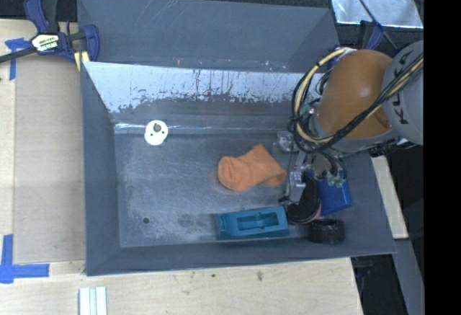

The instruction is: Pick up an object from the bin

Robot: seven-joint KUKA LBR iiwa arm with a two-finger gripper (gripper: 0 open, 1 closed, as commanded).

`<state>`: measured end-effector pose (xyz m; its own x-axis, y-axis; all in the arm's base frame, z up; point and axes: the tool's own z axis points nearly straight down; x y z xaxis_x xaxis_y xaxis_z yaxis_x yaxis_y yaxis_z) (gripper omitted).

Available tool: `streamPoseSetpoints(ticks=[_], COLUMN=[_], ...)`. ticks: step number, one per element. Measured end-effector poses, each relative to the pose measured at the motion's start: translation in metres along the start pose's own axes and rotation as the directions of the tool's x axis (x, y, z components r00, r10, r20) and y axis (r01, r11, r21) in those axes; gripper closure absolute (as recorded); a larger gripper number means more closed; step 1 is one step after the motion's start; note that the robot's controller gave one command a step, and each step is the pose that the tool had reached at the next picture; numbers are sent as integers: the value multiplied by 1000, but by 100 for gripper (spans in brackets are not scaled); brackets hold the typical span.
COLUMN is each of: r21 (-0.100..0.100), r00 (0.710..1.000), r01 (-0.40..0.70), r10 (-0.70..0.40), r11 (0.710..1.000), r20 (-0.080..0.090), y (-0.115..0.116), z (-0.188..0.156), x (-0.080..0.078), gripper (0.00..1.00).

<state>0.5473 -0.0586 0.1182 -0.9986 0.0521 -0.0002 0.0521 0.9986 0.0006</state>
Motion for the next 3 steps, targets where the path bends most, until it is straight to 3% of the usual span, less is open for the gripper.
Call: streamPoseSetpoints(ticks=[1,2,3], r21=[0,0,0], r00=[999,999,998], r01=[-44,-43,-64], r10=[44,43,64], r11=[999,999,998], r20=[6,6,4], y=[29,29,31], z=[47,47,-87], x=[-50,-50,-26], gripper=[100,100,100])
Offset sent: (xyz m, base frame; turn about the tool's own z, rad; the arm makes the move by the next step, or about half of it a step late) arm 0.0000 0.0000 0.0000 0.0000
